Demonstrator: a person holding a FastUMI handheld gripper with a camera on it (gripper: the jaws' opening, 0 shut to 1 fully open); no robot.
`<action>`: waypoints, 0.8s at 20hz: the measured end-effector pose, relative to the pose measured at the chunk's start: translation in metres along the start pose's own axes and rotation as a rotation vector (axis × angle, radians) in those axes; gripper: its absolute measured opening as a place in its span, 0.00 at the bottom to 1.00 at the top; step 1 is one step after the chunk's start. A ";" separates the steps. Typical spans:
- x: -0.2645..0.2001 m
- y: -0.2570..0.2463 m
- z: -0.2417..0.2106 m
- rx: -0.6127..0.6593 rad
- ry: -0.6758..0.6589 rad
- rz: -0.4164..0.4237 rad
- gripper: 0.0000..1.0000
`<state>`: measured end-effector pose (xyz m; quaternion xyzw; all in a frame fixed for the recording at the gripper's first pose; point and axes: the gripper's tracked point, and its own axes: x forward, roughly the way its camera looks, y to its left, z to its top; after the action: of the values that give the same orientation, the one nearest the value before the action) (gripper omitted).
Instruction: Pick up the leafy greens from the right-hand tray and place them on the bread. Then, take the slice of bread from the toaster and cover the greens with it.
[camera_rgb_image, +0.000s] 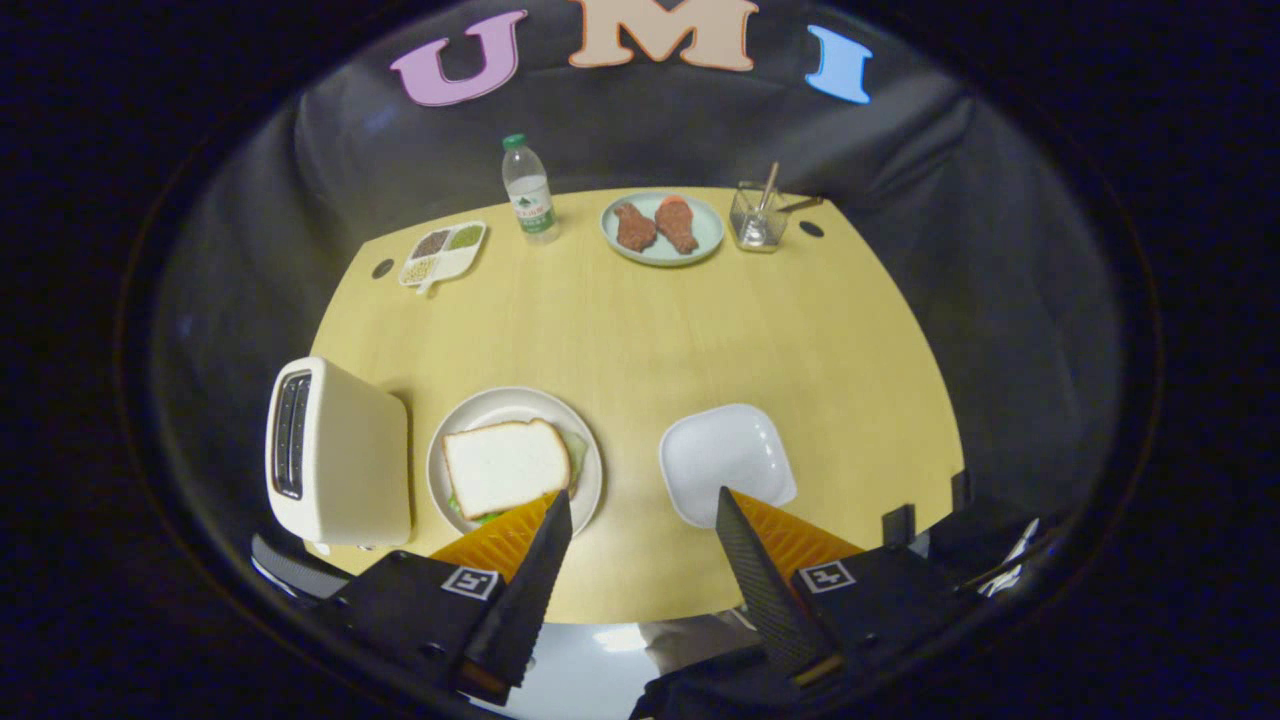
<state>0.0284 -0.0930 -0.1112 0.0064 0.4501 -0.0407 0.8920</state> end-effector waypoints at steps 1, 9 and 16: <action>-0.006 -0.001 0.010 -0.016 -0.051 -0.006 0.93; -0.077 0.006 0.113 0.006 -0.603 0.082 0.93; -0.133 -0.007 0.149 0.002 -0.985 0.113 0.92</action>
<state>0.0687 -0.0979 0.0839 0.0117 -0.0258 0.0089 0.9996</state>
